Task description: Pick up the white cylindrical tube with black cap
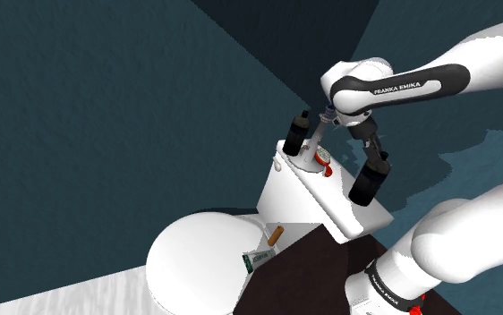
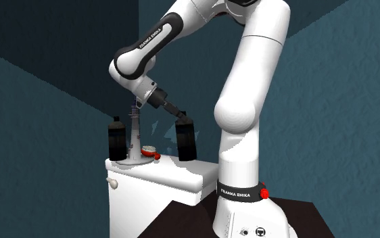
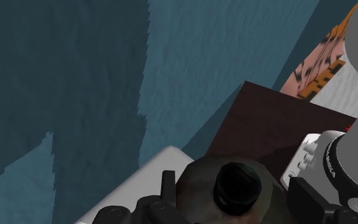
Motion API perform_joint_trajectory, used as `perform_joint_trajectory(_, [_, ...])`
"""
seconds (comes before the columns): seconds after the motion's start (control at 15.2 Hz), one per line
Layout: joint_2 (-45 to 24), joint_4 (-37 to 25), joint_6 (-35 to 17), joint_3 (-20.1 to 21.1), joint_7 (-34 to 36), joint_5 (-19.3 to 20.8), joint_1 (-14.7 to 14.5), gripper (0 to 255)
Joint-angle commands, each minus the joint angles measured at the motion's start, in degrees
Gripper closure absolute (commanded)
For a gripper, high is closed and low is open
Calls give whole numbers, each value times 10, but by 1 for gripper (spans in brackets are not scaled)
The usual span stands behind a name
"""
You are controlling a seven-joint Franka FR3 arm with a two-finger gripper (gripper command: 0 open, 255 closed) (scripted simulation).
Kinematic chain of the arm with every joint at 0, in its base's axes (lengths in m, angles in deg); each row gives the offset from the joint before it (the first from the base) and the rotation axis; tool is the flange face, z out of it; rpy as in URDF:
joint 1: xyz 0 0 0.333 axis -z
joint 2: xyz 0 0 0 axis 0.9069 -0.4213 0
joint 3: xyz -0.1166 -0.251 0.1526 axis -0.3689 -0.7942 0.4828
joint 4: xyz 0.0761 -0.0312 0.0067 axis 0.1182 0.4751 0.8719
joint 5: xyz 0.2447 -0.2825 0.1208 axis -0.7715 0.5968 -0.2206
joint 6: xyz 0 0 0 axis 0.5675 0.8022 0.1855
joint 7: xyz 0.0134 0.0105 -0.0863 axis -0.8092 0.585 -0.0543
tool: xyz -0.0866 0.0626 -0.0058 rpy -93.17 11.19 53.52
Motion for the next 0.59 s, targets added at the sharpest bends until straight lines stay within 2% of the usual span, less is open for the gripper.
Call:
perform_joint_trajectory(0.0, [8, -9, 15, 1, -8, 2, 0, 255])
perform_joint_trajectory(0.53, [24, -40, 59, 6, -28, 5, -1, 255])
